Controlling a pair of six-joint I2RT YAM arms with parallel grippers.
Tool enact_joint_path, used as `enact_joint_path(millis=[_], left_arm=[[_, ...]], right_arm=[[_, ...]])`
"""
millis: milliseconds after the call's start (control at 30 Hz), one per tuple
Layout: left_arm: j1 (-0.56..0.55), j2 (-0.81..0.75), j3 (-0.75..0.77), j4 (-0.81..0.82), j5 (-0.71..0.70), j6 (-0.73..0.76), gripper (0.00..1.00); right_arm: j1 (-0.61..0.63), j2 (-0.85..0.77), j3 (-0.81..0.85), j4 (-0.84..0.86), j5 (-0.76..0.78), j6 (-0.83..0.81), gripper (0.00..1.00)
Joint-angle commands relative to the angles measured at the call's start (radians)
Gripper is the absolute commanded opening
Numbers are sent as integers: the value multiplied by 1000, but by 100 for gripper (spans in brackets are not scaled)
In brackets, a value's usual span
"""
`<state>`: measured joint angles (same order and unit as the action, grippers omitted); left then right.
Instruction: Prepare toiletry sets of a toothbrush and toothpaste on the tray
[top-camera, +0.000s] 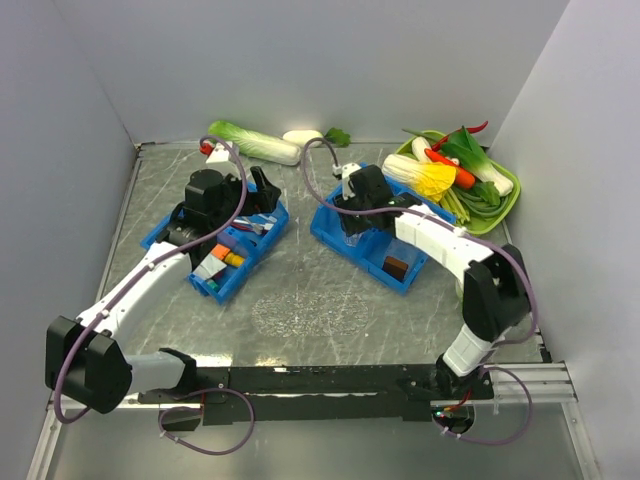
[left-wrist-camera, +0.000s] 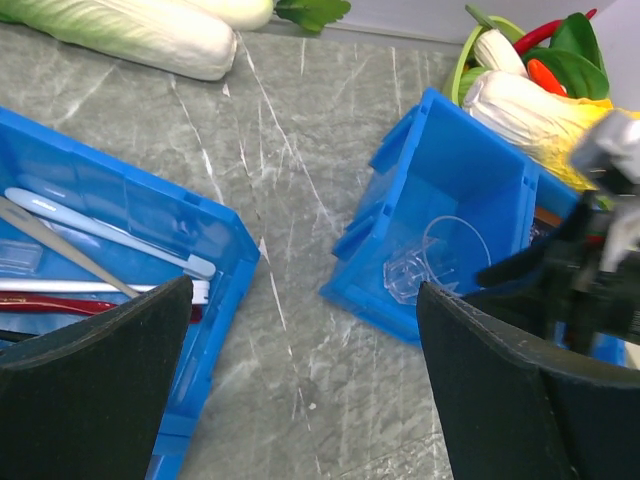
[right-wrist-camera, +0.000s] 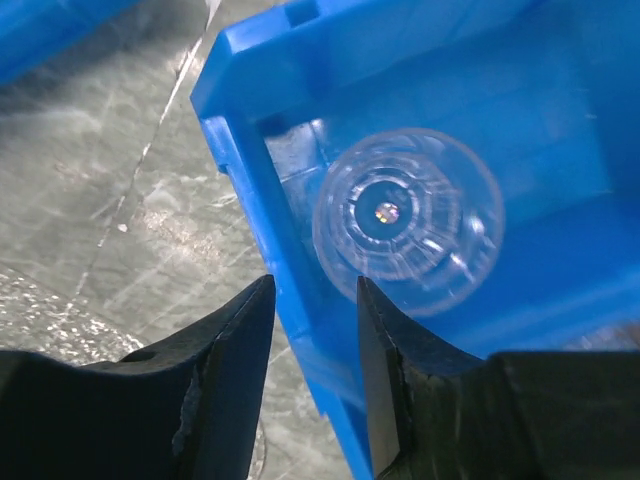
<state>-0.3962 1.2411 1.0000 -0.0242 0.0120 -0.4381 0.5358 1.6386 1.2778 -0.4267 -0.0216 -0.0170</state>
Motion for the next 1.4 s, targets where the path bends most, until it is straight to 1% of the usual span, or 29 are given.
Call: enact_joint_path(millis=[0, 100, 200, 333, 500, 767, 833, 933, 1233, 1300, 1333, 1367], left_arm=[[-1, 3, 26, 27, 32, -33, 98], [-1, 3, 37, -2, 23, -27, 98], [-1, -6, 34, 1, 23, -17, 98], [-3, -2, 38, -3, 16, -11, 99], [-1, 14, 40, -6, 32, -13, 99], [-3, 35, 45, -13, 32, -13, 99], [-1, 40, 48, -16, 43, -10, 99], [-3, 37, 46, -8, 52, -10, 99], [-3, 37, 51, -14, 51, -4, 99], [-3, 35, 49, -14, 51, -5, 99], [-3, 31, 49, -13, 48, -4, 99], [-3, 31, 48, -14, 46, -5, 99]], right_arm=[[26, 69, 78, 54, -34, -44, 45], [47, 116, 97, 60, -2, -72, 41], [50, 150, 112, 55, 50, -80, 35], [52, 152, 95, 71, 101, -95, 33], [50, 141, 60, 92, 162, -112, 33], [49, 162, 46, 105, 132, -110, 32], [50, 165, 43, 114, 121, -110, 30], [52, 175, 48, 111, 114, -113, 23], [52, 196, 51, 101, 137, -118, 21], [52, 193, 49, 101, 137, -118, 16], [52, 191, 51, 101, 138, -120, 10], [52, 188, 55, 91, 140, -120, 6]])
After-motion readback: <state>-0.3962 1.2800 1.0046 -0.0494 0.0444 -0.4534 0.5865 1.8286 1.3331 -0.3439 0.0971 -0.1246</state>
